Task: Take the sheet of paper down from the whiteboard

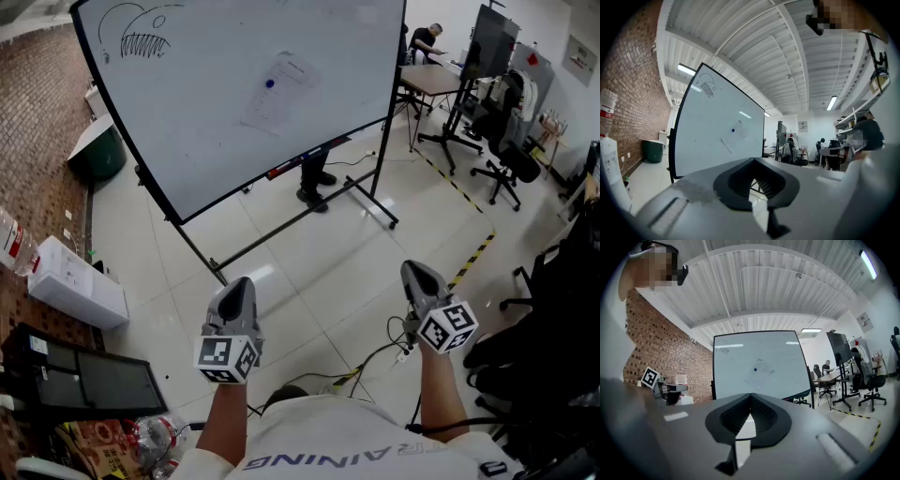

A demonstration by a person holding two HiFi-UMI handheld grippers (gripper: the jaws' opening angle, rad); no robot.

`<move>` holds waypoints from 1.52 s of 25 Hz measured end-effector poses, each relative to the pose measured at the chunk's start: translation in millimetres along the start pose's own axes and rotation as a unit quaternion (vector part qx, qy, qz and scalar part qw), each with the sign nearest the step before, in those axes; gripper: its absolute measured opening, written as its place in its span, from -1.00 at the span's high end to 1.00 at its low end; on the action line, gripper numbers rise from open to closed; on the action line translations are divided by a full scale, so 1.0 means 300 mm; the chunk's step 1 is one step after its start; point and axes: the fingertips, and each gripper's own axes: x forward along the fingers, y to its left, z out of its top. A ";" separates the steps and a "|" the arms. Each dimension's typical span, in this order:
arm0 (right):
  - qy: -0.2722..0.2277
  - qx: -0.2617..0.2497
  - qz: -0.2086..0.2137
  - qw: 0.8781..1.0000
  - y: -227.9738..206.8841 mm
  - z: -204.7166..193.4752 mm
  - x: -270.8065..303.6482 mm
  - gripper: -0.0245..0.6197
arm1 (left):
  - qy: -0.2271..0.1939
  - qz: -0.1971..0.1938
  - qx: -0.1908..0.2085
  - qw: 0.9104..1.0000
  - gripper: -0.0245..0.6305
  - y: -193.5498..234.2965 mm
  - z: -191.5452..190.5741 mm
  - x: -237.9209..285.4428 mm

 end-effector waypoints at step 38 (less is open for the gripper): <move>0.015 -0.025 -0.011 1.000 -0.437 0.142 1.219 0.90 | 0.011 -0.042 0.016 0.999 0.92 0.614 0.130 1.191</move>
